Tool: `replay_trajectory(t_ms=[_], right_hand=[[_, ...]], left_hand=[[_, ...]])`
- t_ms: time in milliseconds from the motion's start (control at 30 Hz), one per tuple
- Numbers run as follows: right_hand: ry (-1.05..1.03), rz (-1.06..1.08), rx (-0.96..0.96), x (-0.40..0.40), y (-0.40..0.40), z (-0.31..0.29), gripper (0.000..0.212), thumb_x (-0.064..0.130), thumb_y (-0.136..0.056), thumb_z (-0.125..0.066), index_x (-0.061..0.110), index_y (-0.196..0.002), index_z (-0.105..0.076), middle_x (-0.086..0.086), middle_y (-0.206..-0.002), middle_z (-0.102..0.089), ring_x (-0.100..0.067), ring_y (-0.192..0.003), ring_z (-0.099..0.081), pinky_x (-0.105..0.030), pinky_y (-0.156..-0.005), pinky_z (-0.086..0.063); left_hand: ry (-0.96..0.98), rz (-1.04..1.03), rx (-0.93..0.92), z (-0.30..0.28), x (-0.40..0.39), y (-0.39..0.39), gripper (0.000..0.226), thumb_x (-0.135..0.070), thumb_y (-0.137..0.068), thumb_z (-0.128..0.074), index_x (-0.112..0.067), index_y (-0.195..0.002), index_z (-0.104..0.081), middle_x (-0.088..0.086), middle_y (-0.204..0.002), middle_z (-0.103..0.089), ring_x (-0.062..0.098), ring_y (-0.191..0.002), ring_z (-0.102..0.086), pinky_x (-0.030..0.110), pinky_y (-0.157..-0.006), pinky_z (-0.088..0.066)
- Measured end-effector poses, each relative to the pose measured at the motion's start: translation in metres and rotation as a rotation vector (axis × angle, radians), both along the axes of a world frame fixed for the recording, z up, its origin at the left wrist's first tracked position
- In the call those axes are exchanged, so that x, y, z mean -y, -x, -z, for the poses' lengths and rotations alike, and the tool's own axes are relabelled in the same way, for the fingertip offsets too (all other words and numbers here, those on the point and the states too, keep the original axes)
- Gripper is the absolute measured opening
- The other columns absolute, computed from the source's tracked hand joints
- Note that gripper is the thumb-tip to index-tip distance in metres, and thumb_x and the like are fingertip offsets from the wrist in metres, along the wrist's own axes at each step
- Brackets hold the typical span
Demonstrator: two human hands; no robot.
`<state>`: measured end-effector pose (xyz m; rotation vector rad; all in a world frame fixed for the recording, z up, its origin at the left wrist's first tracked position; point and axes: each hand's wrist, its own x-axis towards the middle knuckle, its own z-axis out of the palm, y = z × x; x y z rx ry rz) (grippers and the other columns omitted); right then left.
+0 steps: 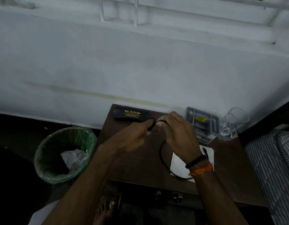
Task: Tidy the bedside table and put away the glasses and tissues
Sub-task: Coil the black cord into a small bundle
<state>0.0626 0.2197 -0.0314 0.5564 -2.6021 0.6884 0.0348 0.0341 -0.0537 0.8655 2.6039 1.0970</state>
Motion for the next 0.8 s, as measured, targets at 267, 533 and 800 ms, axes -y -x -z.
replay_trajectory(t_ms=[267, 533, 800], right_hand=[[0.265, 0.07, -0.023, -0.007, 0.005, -0.001, 0.021, 0.022, -0.104, -0.037, 0.015, -0.097, -0.056, 0.005, -0.073, -0.053, -0.011, -0.065, -0.052, -0.025, -0.059, -0.041], [0.403, 0.048, 0.261, 0.002, 0.009, 0.01, 0.029, 0.029, -0.106, -0.033, 0.019, -0.099, -0.059, -0.001, -0.088, -0.064, -0.017, -0.083, -0.06, -0.041, -0.074, -0.049], [0.236, -0.019, 0.412, 0.019, -0.001, 0.014, 0.023, 0.025, -0.104, -0.037, 0.023, -0.107, -0.06, 0.002, -0.081, -0.065, -0.013, -0.069, -0.061, -0.037, -0.064, -0.052]], left_hand=[[-0.53, 0.062, 0.448, -0.024, -0.014, -0.012, 0.021, -0.015, -0.094, -0.043, -0.001, -0.097, -0.059, 0.006, -0.063, -0.045, 0.013, -0.058, -0.043, 0.028, -0.06, -0.033], [-1.017, -0.071, 0.673, -0.036, -0.023, -0.015, 0.045, -0.023, -0.104, -0.036, 0.012, -0.105, -0.064, 0.006, -0.054, -0.029, 0.026, -0.056, -0.012, 0.03, -0.053, -0.025], [-1.215, -0.126, 0.652, -0.027, -0.017, -0.005, 0.039, -0.008, -0.098, -0.046, 0.003, -0.135, -0.049, 0.01, -0.092, -0.071, 0.009, -0.068, -0.058, 0.02, -0.067, -0.05]])
